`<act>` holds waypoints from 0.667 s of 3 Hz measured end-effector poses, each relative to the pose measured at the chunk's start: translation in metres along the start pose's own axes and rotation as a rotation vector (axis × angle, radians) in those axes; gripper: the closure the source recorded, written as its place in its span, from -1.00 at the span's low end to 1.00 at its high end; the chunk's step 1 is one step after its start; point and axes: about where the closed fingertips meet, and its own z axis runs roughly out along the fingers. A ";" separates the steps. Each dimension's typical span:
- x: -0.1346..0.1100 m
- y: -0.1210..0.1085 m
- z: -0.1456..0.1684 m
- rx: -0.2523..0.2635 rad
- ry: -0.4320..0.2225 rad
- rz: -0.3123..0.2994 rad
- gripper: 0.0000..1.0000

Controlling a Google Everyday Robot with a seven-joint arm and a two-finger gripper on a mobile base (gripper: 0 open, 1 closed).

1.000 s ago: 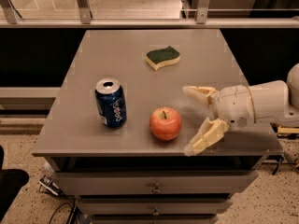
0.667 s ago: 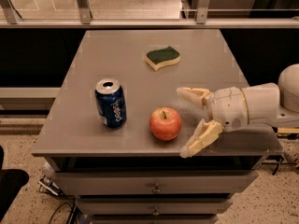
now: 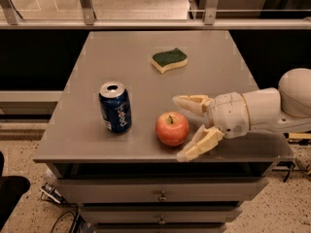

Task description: Move apple near sponge

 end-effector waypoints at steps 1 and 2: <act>-0.002 0.002 0.006 -0.014 0.002 -0.018 -0.21; -0.004 0.003 0.010 -0.022 0.008 -0.028 0.25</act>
Offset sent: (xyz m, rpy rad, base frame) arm -0.0018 0.0120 -0.0012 -0.0192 -0.0236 0.0319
